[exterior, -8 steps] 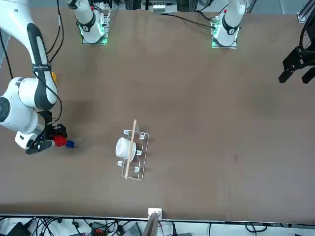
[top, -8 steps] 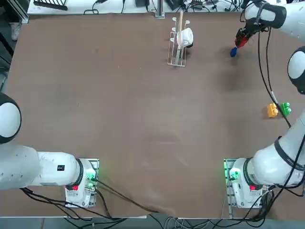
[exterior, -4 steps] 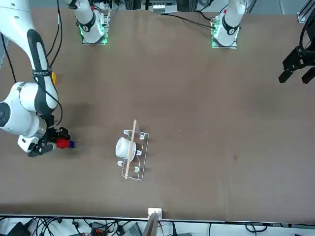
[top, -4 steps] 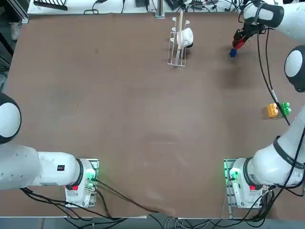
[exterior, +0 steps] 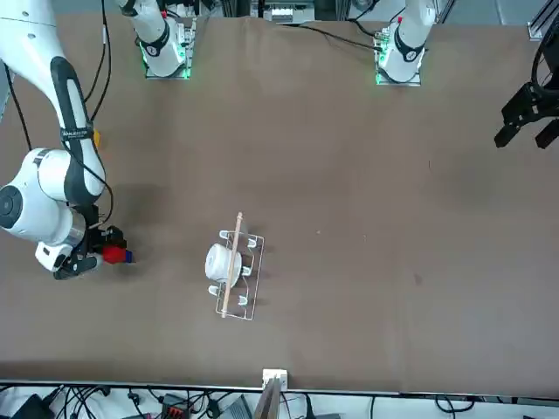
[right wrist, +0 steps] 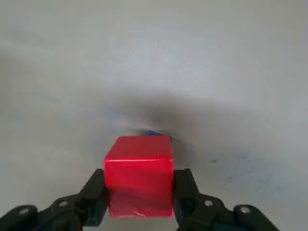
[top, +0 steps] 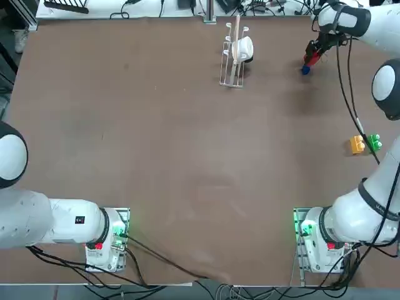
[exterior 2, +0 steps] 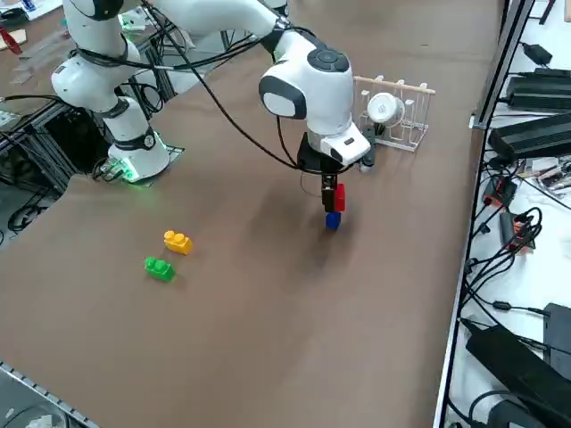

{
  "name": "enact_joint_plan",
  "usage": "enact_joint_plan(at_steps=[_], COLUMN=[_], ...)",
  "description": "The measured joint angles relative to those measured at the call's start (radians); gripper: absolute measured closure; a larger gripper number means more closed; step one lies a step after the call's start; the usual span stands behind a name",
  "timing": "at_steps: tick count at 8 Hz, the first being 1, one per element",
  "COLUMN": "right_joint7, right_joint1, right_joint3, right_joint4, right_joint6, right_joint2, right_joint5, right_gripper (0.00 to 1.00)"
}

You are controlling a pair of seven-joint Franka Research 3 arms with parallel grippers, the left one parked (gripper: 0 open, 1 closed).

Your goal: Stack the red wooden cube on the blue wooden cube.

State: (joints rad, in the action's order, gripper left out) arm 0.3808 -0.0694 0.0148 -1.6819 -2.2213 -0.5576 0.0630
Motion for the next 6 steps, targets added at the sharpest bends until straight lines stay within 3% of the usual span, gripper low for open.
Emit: enact_joint_plan(at_steps=[6], right_joint7=[0.01], right_joint1=[0.0], right_joint3=[0.016], right_joint4=[-0.005], right_joint6=[0.003], right_joint2=[-0.006], right_joint5=[0.0], right_gripper=[0.3])
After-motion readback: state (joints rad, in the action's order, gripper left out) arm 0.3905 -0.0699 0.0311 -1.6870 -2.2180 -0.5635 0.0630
